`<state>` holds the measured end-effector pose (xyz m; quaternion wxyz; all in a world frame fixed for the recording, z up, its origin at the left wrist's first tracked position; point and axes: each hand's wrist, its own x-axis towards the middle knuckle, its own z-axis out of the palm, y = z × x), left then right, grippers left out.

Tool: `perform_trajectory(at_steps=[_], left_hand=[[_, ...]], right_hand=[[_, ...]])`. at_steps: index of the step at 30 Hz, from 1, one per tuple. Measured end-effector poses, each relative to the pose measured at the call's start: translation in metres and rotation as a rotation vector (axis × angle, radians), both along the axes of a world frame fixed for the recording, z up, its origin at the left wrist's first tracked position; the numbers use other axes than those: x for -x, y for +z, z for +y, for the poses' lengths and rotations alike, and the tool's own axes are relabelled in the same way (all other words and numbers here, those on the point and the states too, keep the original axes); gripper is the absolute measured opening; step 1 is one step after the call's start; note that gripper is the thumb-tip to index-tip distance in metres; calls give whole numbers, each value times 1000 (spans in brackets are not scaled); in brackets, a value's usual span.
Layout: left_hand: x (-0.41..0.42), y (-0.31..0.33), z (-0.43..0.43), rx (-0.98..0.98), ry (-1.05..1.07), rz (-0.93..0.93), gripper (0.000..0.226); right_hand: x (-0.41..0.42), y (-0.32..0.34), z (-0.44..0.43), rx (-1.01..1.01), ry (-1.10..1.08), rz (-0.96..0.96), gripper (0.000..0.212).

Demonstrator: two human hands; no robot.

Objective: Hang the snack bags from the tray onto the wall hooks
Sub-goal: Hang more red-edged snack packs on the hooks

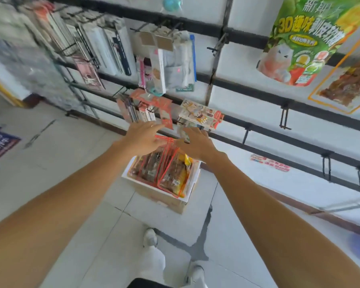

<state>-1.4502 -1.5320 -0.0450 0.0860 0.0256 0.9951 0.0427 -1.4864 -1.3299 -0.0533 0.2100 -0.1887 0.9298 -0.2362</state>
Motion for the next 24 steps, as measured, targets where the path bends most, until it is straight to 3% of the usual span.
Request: perform_trajectory(at_steps=[7,13,18,24], left_hand=[[9,-62,-74,-196,37,-154,55],[23,-113,-128,-219,30,-228,44],[20,-164,-145,-327,85,-386,54],[35,-234,-155,-613,294,-490,49]], right_hand=[[8,-48,-71,-22,-22,-302,66],[13,-99,-119,-48,-98,-402,55],[15,-151,-146,-61,-150,-529,55],[37,-231,-169,-5,-318,-696,55]])
